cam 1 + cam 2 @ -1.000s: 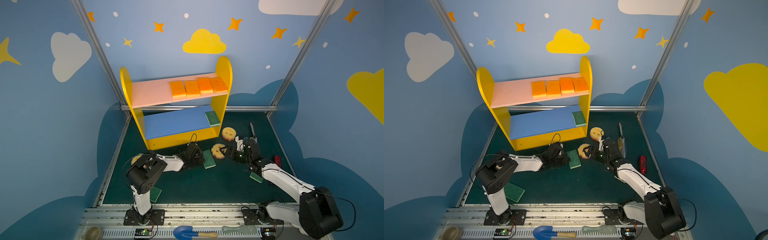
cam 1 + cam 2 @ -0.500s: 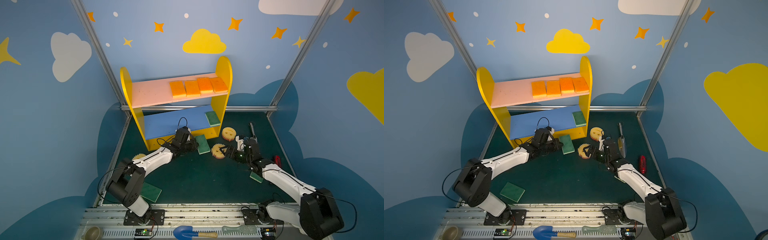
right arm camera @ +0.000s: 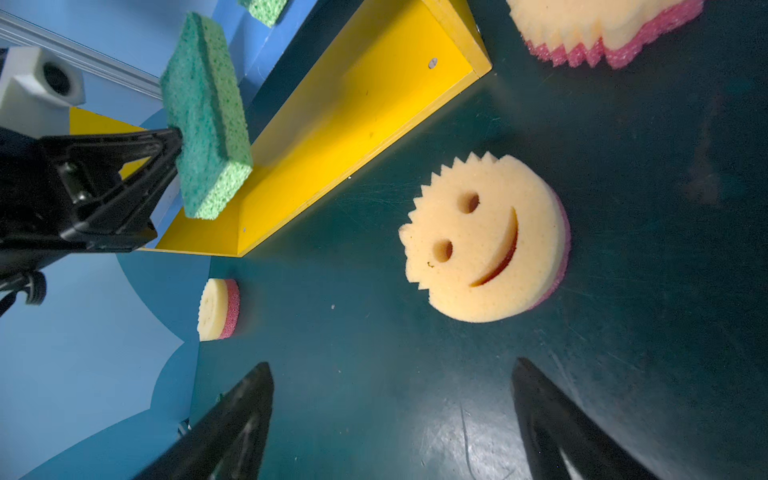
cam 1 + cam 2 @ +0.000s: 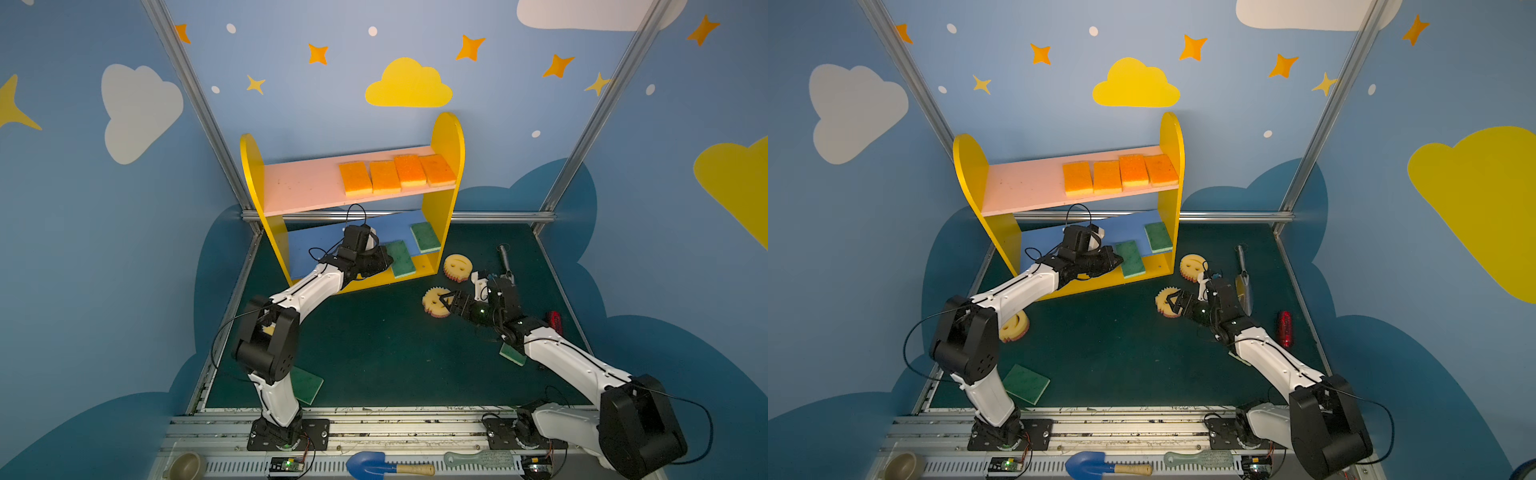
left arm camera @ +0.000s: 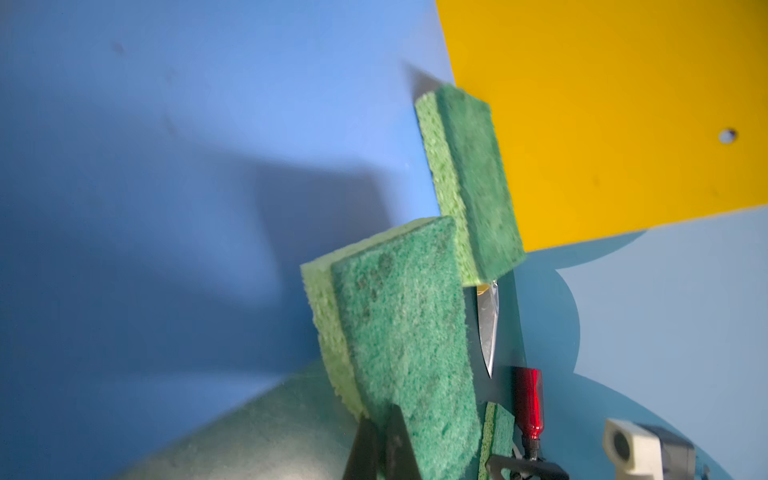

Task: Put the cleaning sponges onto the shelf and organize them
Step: 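Carry the green pad to the blue lower shelf beside the first pad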

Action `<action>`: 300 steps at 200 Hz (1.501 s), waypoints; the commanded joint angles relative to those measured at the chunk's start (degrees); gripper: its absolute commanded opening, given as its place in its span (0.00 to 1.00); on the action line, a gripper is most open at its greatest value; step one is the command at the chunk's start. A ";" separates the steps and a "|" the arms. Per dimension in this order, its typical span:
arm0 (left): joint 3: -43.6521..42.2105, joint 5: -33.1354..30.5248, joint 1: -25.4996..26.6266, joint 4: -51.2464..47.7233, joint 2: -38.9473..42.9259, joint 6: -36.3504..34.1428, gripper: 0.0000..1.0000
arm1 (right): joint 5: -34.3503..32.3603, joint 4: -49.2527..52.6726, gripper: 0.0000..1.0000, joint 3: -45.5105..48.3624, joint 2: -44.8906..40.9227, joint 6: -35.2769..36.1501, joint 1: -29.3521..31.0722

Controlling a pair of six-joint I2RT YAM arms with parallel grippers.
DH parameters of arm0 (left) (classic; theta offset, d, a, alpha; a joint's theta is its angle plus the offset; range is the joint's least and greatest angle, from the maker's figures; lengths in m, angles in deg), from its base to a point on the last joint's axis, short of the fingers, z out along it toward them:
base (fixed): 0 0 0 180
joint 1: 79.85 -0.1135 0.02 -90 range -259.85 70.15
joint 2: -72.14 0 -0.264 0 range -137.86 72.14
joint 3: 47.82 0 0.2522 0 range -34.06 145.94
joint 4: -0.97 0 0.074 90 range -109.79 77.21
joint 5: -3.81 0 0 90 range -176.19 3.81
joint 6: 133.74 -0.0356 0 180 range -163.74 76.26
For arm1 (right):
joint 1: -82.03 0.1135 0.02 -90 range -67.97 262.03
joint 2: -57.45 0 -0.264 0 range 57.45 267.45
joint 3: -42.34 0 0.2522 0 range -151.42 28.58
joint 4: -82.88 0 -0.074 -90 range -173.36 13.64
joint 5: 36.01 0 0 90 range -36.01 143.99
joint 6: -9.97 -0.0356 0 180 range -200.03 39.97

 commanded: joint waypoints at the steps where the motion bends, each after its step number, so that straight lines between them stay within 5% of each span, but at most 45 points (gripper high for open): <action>1: 5.17 2.04 -0.79 -3.05 -2.58 -1.91 0.03 | -0.51 -0.45 0.88 0.66 0.11 0.34 -0.22; 102: 24.78 5.31 -3.39 -13.44 -15.58 -2.29 0.03 | -0.69 -0.11 0.88 0.70 -0.69 0.36 -0.56; 221: 33.89 6.67 -2.79 -16.68 -22.43 0.77 0.04 | -0.42 -0.99 0.88 1.23 -0.39 -0.16 -0.64; 300: 33.45 6.37 -2.08 -16.20 -20.71 -1.88 0.47 | -0.52 -0.55 0.88 1.27 -1.59 0.03 -0.73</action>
